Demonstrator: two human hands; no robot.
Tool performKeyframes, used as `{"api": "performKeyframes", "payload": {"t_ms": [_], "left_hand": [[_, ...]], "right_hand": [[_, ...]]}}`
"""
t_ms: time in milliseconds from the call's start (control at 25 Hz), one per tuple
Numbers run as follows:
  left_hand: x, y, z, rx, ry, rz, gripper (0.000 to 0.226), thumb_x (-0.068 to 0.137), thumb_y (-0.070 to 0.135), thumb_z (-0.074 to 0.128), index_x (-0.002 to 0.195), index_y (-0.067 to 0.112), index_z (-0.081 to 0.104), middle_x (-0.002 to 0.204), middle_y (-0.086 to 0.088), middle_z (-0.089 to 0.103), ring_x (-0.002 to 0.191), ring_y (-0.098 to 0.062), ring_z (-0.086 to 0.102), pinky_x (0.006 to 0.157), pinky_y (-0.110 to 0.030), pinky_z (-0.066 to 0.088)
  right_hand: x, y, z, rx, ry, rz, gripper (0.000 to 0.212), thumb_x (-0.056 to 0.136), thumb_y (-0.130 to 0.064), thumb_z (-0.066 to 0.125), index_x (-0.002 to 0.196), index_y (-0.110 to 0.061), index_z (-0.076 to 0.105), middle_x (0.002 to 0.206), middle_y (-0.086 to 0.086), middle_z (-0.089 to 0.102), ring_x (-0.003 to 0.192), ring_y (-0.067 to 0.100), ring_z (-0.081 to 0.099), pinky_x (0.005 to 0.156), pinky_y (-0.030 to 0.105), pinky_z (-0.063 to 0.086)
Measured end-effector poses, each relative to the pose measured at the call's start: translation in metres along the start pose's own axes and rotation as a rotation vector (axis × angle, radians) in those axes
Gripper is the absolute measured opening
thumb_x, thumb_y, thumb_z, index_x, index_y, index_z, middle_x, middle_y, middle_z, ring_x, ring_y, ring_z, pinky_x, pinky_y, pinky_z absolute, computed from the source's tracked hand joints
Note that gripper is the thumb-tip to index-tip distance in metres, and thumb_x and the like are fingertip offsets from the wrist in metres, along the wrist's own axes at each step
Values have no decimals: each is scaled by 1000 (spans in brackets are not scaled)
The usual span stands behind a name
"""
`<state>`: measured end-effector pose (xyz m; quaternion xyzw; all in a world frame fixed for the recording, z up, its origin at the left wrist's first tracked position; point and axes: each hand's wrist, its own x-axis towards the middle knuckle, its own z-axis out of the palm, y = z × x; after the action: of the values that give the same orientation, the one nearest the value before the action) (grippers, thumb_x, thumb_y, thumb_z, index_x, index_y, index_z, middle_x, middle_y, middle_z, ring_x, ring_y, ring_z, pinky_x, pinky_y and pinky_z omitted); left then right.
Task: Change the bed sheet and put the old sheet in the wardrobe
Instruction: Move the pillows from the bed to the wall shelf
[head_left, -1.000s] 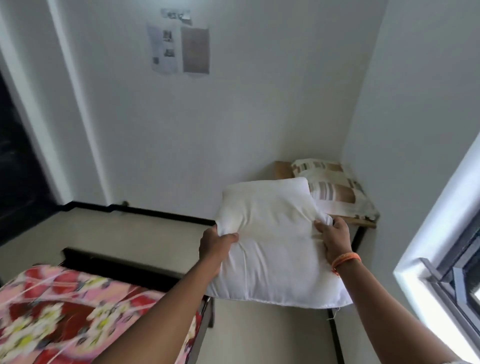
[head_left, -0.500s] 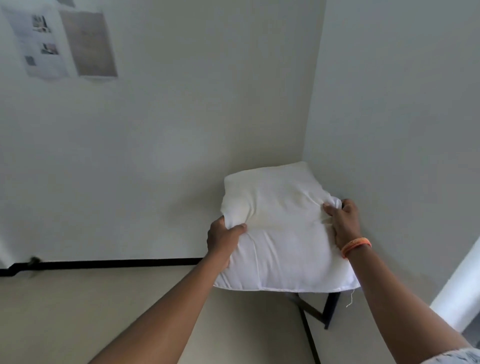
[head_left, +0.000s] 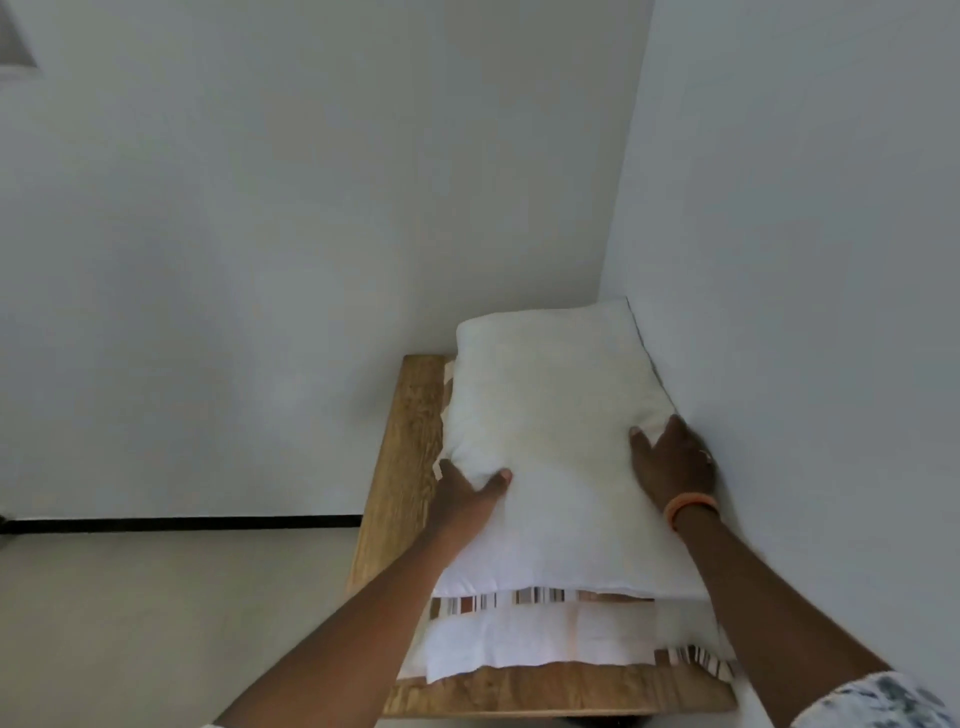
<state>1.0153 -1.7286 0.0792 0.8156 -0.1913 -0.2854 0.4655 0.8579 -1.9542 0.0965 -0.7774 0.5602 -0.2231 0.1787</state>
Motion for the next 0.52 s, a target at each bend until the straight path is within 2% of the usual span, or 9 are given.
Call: {"api": "performKeyframes", "payload": {"t_ms": [40,120,280,400,520], "left_hand": [[6,-8,11,25,22,-15,120,70,81,59,156,18,3,161,-8,22,144,-31,31,116,-44,31],[12,-19,23,15,49,-6,127,63,90,52,156,21,1,161,-9,21,144,-32,30,116,-48,29],[22,-25,23,-8,59,24,122,57,94,53,153,33,9,157,-3,29,139,-29,38,112,-51,35],[11,-23,19,-39,40,36,119,60,91,53,154,33,8,157,1,29,141,-25,36,114,-50,33],[-12,-25,8,-113,24,93,104,71,79,59,152,31,15,150,7,39,135,-18,43,112,-44,38]], "right_hand": [[2,6,19,-95,-38,-37,71,93,-53,46,142,-3,38,138,29,44,126,44,44,105,49,35],[5,12,44,-203,-69,-60,72,94,-56,39,145,-6,35,142,31,35,130,47,36,107,55,29],[19,-8,47,-321,-1,-185,64,94,-41,50,133,9,44,137,34,38,126,50,39,104,58,34],[19,-29,43,-288,-83,-131,73,98,-52,34,147,2,28,149,33,26,139,48,24,112,62,17],[-6,-49,48,-288,-152,-113,79,96,-62,20,153,-7,14,157,30,9,145,46,9,113,66,5]]}}
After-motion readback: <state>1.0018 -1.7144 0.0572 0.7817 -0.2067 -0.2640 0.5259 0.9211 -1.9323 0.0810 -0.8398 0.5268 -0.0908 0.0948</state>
